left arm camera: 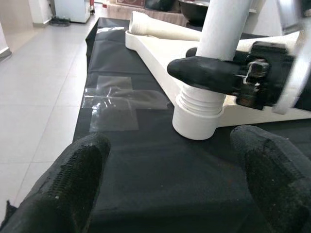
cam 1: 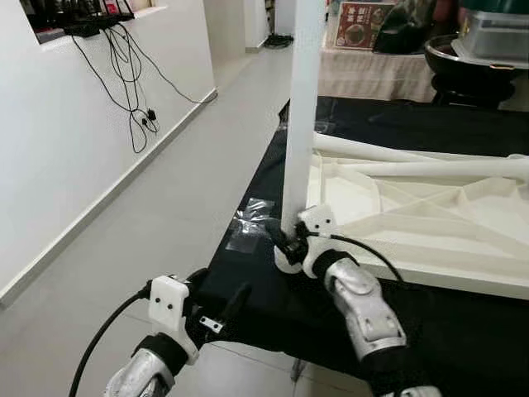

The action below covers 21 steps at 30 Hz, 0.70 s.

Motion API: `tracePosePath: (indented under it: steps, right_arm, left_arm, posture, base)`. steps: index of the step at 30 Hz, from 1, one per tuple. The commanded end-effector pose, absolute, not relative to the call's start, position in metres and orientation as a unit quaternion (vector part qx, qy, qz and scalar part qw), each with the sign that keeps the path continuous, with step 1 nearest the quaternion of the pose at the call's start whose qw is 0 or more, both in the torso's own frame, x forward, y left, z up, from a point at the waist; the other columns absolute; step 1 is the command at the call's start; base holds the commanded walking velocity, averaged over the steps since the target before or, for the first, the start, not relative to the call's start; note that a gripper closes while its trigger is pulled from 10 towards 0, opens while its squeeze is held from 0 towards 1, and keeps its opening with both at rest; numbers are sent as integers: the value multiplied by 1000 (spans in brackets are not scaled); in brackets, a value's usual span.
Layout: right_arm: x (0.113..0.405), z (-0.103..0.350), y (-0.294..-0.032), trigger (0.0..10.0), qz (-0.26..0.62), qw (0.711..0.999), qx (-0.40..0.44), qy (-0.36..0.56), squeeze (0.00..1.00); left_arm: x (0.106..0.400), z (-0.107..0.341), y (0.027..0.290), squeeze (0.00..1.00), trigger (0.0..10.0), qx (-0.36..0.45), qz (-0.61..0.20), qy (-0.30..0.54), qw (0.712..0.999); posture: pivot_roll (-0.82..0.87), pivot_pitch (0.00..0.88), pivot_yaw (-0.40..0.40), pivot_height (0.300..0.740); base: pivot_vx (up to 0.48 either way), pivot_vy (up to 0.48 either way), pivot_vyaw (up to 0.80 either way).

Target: Building children table

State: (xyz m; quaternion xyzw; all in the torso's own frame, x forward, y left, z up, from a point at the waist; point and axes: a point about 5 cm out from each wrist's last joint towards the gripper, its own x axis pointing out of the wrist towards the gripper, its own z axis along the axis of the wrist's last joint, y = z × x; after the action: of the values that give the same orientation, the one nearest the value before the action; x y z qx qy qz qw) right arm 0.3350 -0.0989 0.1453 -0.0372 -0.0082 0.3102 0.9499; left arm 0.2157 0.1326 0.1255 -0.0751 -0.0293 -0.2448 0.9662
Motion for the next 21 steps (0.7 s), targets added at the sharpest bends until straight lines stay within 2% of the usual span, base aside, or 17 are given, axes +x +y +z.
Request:
tracePosePath:
  steps: [1, 2, 3, 4, 5, 6, 10, 14, 15, 16, 18, 21]
  right_arm:
    - [330, 161, -83, 10000, 417, 908, -33, -25, 1000]
    - [330, 161, -83, 10000, 417, 908, -33, -25, 1000]
    - [329, 166, -82, 10000, 450, 891, -45, -30, 1000]
    - [327, 171, -80, 10000, 486, 870, -64, -40, 839]
    - [326, 173, -80, 10000, 516, 852, -76, -40, 259]
    - [328, 175, -79, 10000, 551, 828, -95, -36, 0]
    - [338, 178, -79, 10000, 605, 787, -124, -16, 0]
    - [344, 182, -77, 10000, 626, 771, -118, -8, 0]
    - [345, 184, -76, 8667, 646, 755, -110, -1, 0]
    - [347, 186, -76, 0, 653, 750, -107, 5, 0]
    - [349, 187, -76, 0, 666, 738, -104, 13, 0]
    - [350, 187, -77, 0, 665, 740, -104, 14, 0]
  left_arm:
    - [217, 122, 133, 0, 10000, -76, -244, -19, 967]
    - [217, 122, 133, 0, 10000, -76, -244, -19, 967]
    - [217, 122, 133, 0, 10000, -76, -245, -19, 966]
    - [217, 122, 133, 0, 10000, -76, -246, -18, 966]
    - [217, 122, 132, 0, 10000, -77, -246, -18, 966]
    - [217, 121, 132, 0, 10000, -78, -246, -18, 966]
    - [218, 121, 131, 0, 10000, -79, -247, -18, 966]
    - [218, 120, 131, 0, 10000, -79, -247, -18, 966]
    - [218, 120, 131, 0, 10000, -79, -247, -17, 966]
    - [217, 120, 131, 0, 10000, -79, -247, -17, 966]
    - [217, 120, 130, 0, 10000, -79, -246, -17, 966]
    - [216, 119, 130, 0, 10000, -79, -246, -16, 966]
  posture:
    - [38, 106, 35, 740]
    - [38, 106, 35, 740]
    - [38, 108, 35, 740]
    - [40, 105, 31, 740]
    - [40, 105, 31, 740]
    - [43, 103, 30, 740]
    - [54, 100, 27, 740]
    - [55, 99, 26, 740]
    - [63, 96, 25, 740]
    - [65, 95, 24, 740]
    - [65, 95, 22, 740]
    - [66, 96, 23, 740]
  base:
    - [0, 0, 0]
    - [0, 0, 0]
    - [0, 0, 0]
    - [0, 0, 0]
    - [0, 0, 0]
    - [0, 0, 0]
    - [0, 0, 0]
    - [0, 0, 0]
    - [0, 0, 0]
    - [0, 0, 0]
    - [0, 0, 0]
    - [0, 0, 0]
